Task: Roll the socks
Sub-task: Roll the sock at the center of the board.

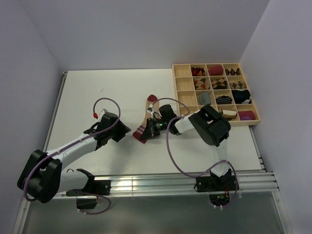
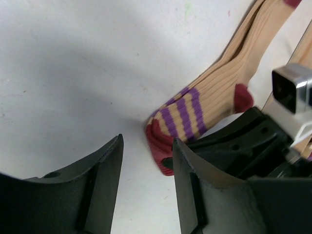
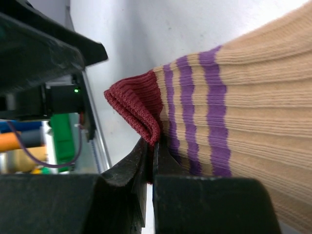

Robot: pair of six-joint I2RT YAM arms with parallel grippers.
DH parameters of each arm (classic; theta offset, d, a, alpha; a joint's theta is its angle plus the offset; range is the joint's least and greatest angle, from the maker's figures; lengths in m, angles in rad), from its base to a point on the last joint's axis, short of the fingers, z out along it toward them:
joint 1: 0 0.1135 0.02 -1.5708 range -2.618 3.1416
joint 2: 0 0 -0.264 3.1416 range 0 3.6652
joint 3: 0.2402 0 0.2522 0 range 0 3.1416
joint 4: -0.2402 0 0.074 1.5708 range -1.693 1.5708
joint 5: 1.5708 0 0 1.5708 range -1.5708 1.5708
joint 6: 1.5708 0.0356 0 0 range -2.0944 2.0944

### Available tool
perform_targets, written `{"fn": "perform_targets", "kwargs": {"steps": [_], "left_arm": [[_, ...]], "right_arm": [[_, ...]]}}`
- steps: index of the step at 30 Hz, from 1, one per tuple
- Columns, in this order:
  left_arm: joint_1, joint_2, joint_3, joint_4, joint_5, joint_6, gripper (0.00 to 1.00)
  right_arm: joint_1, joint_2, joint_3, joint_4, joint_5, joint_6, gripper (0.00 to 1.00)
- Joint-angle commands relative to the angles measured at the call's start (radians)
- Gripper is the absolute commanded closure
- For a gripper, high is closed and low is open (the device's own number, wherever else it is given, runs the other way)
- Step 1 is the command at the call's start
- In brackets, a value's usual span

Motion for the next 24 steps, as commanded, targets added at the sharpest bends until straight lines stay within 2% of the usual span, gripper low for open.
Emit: {"fn": "perform_targets", "kwargs": {"steps": [1,6,13,24], "left_arm": [[-0.004,-0.016,-0.049,0.153,0.072,0.073,0.51],[-0.016,0.001,-0.09,0.194,0.094,0.131,0.53],[-0.033,0.042,-0.144,0.305,0.169,0.179,0.49],[-0.04,0.174,-0.135,0.403,0.173,0.177,0.49]], "right_arm": [[-0.027,0.041,0.001,0.043,-0.054,0.098,1.0],[-0.041,0.05,0.019,-0.018,-0.034,0.089,1.0],[-0.041,0.058,0.03,-0.043,-0.025,0.091,1.0],[-0.041,0.062,0.047,-0.092,-0.011,0.083,1.0]]}}
